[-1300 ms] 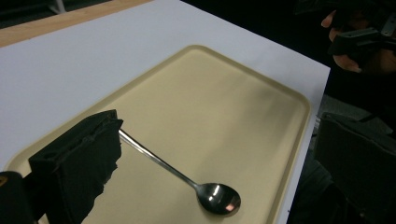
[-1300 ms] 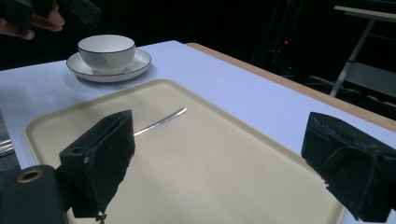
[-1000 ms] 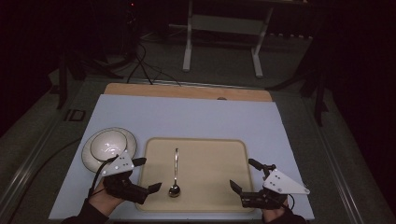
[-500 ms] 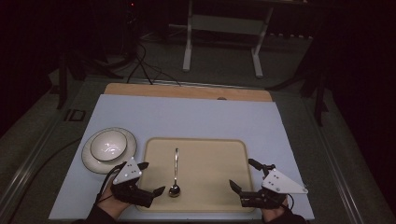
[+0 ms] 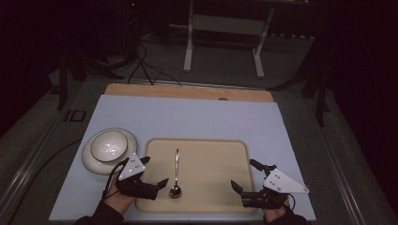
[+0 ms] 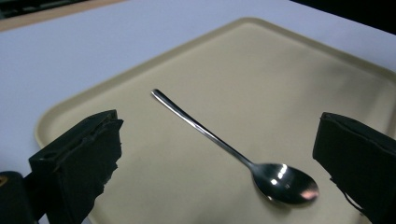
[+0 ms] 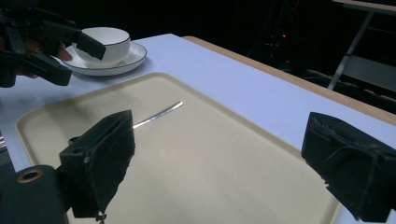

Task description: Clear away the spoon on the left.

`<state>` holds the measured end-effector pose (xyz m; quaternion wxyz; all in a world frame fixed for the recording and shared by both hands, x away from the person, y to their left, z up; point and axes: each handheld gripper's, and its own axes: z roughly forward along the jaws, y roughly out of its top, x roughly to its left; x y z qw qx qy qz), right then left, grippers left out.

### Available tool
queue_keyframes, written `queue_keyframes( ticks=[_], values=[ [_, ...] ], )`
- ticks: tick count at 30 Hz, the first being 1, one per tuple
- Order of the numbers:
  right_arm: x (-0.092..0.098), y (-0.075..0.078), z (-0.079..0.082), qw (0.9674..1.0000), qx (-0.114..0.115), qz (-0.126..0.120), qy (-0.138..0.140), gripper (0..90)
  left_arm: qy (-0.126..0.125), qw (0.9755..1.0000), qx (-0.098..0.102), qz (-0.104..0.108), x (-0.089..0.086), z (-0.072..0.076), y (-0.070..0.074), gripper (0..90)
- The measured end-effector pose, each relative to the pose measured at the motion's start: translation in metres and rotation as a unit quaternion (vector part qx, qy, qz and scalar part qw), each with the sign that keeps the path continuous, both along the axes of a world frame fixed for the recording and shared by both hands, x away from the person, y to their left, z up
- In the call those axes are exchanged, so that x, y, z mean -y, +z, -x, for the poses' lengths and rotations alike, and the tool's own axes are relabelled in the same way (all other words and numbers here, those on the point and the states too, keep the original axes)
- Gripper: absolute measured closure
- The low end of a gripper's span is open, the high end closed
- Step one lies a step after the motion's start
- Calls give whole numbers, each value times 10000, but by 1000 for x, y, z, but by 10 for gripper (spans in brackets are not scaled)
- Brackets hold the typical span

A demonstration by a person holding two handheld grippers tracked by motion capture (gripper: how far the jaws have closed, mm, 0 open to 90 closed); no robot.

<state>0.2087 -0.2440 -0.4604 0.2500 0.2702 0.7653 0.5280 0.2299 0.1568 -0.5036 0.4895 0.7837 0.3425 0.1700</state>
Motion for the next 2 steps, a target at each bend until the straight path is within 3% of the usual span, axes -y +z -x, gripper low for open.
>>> queue_keyframes(
  ticks=[2],
  values=[
    [0,0,0,10000,-2,-3,0,98,-17,10000,-5,11,0,0,0,20]
  ],
)
